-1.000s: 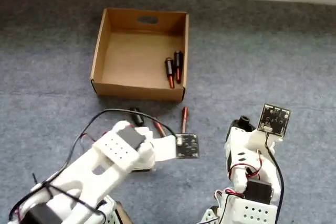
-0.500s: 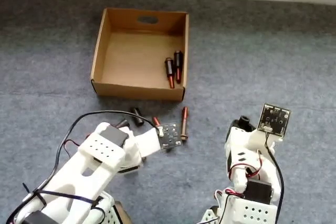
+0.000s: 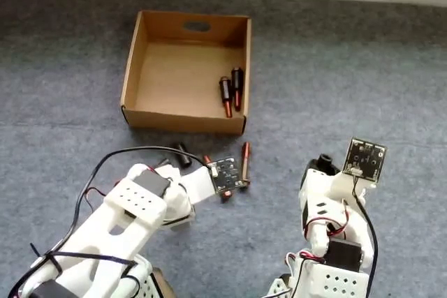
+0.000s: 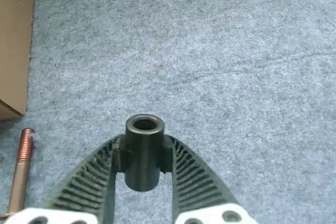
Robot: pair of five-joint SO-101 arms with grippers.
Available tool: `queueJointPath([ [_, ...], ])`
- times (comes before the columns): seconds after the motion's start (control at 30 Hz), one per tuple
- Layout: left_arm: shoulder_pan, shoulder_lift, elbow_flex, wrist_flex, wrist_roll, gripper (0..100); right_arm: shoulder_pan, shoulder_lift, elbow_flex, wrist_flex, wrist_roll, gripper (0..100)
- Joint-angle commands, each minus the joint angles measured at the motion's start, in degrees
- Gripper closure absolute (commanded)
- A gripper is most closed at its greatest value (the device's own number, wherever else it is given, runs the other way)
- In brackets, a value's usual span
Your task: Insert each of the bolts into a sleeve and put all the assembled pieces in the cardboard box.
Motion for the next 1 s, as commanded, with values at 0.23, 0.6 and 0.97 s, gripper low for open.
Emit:
queueJointPath([
  [0.23,0.3,-0.9,3.6,-6.3,6.8,92,0.5,-0.7,-1.7,-0.1,0.0,99.3],
  [0.6,0.3,-1.8,-2.9,1.1,9.2,99,0.5,-0.7,-1.7,-0.1,0.0,99.3],
  [0.97,-0.1,-24.8,-14.7,14.2,11.3,99,-7.7,-0.8,-8.1,-8.9,0.0,99.3],
])
